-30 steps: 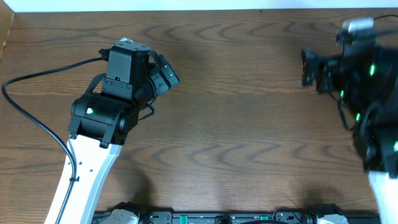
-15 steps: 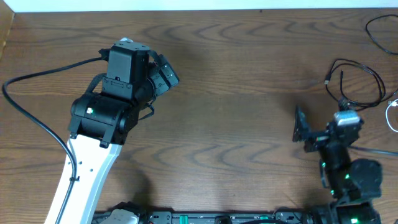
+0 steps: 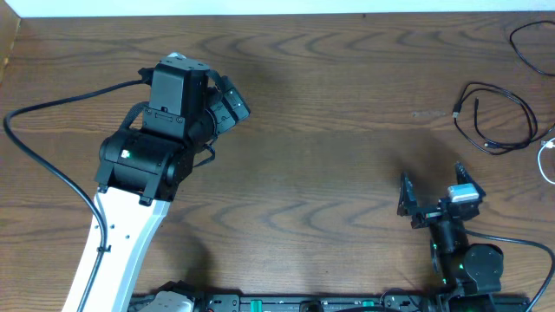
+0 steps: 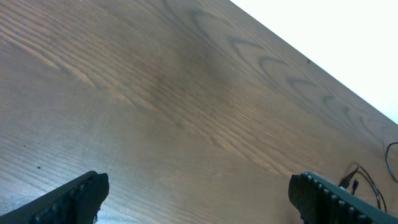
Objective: Untangle cables
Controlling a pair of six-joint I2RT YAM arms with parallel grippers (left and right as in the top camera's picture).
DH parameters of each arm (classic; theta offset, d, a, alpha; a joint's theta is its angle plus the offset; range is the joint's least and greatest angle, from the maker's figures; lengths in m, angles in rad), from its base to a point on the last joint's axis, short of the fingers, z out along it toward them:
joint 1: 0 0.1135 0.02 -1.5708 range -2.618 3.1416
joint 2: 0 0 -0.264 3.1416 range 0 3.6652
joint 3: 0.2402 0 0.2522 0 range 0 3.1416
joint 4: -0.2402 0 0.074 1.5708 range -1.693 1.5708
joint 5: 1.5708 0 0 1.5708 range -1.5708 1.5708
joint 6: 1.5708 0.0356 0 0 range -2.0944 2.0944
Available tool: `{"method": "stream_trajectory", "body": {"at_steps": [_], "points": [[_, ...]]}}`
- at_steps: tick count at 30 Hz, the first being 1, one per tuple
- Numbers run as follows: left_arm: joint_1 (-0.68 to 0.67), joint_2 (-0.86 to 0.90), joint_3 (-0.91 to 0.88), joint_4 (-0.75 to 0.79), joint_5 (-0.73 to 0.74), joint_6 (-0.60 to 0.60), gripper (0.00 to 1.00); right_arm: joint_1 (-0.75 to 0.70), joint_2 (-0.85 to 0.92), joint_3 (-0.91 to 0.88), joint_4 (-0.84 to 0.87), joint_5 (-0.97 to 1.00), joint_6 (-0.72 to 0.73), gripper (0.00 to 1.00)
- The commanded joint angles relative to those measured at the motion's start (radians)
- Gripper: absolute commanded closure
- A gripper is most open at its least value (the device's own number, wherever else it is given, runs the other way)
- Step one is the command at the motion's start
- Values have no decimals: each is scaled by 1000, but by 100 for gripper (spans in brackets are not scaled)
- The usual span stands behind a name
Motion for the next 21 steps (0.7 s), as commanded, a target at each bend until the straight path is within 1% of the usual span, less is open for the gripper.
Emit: {"method": "stream_trajectory", "body": {"at_steps": [1, 4, 8, 21], "points": [[4, 2, -4, -2, -20, 5, 2, 13, -29, -12, -37, -6, 21, 1], [4, 2, -4, -2, -20, 5, 2, 12, -29, -12, -96, -5, 33, 1], [4, 2, -4, -2, -20, 5, 2, 13, -29, -12, -93, -6, 55, 1], [4, 2, -4, -2, -20, 5, 2, 13, -28, -12, -93, -5, 55, 1]]}}
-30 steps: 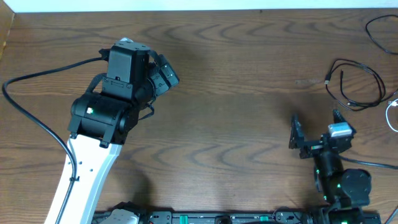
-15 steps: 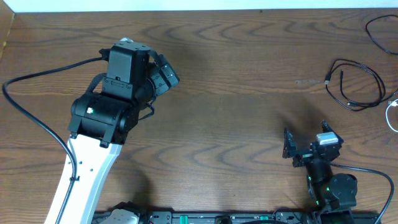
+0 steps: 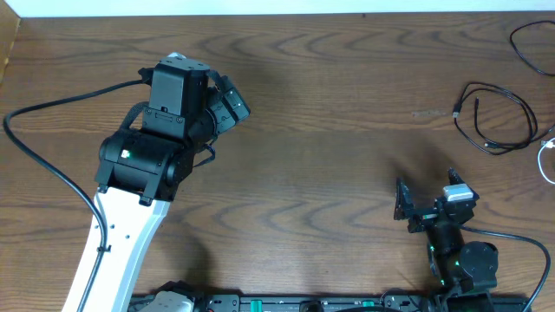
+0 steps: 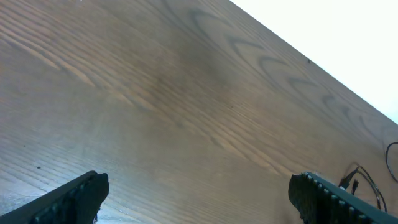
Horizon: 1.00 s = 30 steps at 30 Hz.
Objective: Untangle cables
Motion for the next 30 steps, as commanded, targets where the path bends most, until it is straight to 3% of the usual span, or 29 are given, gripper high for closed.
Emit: {"method": "stream_trajectory", "body": {"at_steps": [1, 23, 30], "points": [[4, 2, -4, -2, -20, 5, 2, 7, -8, -2, -3, -3, 11, 1], [14, -41, -4, -39, -21, 6, 2, 7, -8, -2, -4, -3, 11, 0], [27, -190, -86, 10, -16, 210, 2, 7, -8, -2, -4, -3, 11, 1]]}}
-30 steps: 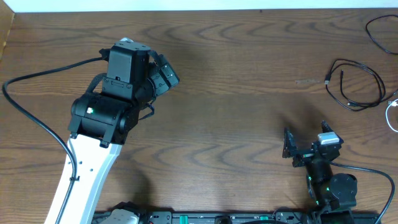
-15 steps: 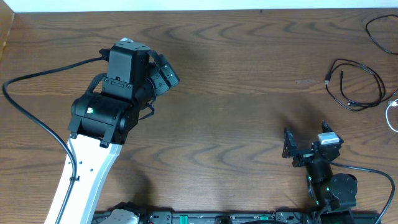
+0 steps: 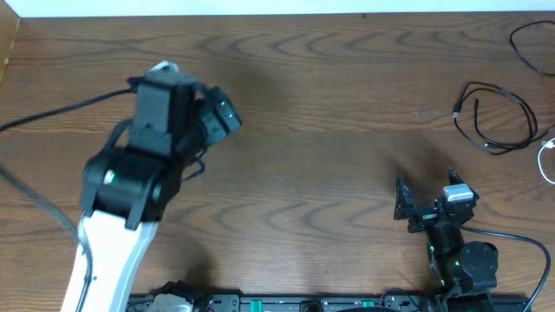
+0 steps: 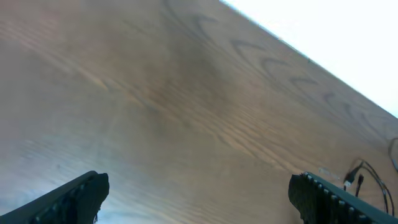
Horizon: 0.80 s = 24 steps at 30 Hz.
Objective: Untangle cables
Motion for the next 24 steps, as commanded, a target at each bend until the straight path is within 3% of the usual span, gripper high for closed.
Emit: {"method": "stream_trajectory", "body": {"at_steps": [1, 9, 17, 24], "points": [[18, -122, -77, 63, -2, 196, 2, 7, -8, -2, -3, -3, 10, 1], [170, -414, -421, 411, 194, 518, 2, 7, -8, -2, -3, -3, 10, 1], [288, -788, -944, 891, 206, 602, 2, 7, -8, -2, -4, -3, 10, 1], [332, -1020, -1224, 996, 205, 610, 2, 7, -8, -2, -4, -3, 10, 1]]}}
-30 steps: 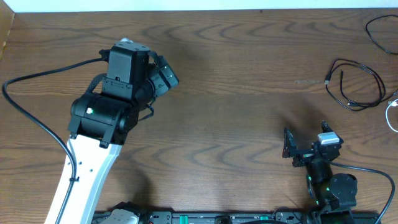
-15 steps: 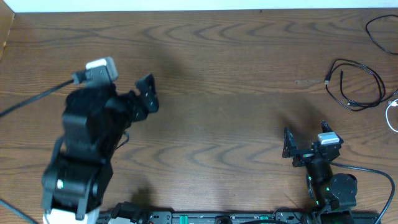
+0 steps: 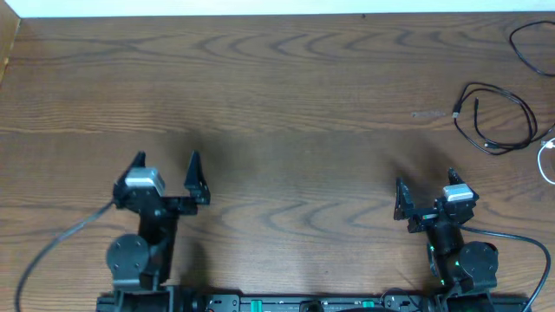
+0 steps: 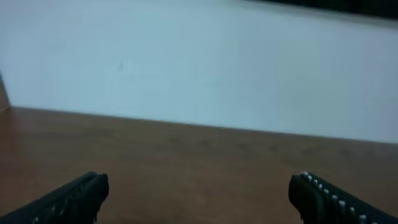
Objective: Untangle cables
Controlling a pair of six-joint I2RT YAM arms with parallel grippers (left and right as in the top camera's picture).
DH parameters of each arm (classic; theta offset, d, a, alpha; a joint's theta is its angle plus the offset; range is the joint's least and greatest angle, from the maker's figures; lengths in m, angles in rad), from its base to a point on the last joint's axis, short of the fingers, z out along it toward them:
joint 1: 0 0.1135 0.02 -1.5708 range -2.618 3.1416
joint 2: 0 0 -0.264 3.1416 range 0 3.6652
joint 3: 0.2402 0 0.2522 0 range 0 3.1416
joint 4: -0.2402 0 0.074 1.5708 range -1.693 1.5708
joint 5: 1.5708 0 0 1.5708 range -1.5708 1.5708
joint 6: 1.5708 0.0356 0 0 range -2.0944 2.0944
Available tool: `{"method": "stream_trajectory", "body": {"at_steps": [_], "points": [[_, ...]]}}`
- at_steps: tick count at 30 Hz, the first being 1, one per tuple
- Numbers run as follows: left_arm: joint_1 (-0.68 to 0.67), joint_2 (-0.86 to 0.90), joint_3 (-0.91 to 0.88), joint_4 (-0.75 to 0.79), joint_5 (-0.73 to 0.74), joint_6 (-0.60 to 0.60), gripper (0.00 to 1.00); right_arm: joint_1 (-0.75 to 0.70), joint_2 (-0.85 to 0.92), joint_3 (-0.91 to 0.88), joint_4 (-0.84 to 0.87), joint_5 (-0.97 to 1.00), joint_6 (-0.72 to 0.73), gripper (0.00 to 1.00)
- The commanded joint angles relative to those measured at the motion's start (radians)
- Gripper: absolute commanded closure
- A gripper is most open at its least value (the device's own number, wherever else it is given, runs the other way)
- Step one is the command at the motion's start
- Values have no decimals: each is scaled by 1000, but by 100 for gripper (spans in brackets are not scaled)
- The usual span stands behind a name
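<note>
A loose coil of black cable (image 3: 496,120) lies at the table's far right, with a plug end at its upper left. Another black cable (image 3: 529,43) loops off the top right corner, and a white cable (image 3: 548,160) shows at the right edge. My left gripper (image 3: 165,178) is folded back at the near left edge, open and empty. In the left wrist view its fingertips (image 4: 320,193) frame bare wood and a pale wall. My right gripper (image 3: 427,195) rests open at the near right, short of the cables.
The wooden table (image 3: 286,104) spreads between the arms. Its back edge meets a white wall (image 4: 199,62). A black supply lead (image 3: 43,251) trails from the left arm's base to the bottom left.
The left arm has gone from stretched over the table's left half to folded at the near edge, gripper still open. Its camera now faces the wall. The right arm and cables are unchanged.
At first the left arm reached over the left half of the table and the right gripper sat at the near right. The right gripper then shifted slightly. The left arm then stood a little further left, and now is folded at its base.
</note>
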Motion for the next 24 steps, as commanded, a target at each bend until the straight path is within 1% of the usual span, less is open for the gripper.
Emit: {"method": "stream_trajectory", "body": {"at_steps": [1, 7, 11, 15, 24], "points": [[15, -102, -111, 13, 13, 42, 2, 7, -6, -2, -3, -3, 10, 1], [15, -200, -245, 12, 6, 74, 2, 7, -6, -2, -3, -3, 10, 1], [15, -224, -291, 12, 5, 77, 2, 7, -6, -2, -3, -3, 10, 1], [15, -239, -295, -93, -18, 77, 2, 7, -6, -2, -3, -3, 10, 1], [14, -235, -295, -90, -24, 76, 2, 7, -6, -2, -3, -3, 10, 1]]}}
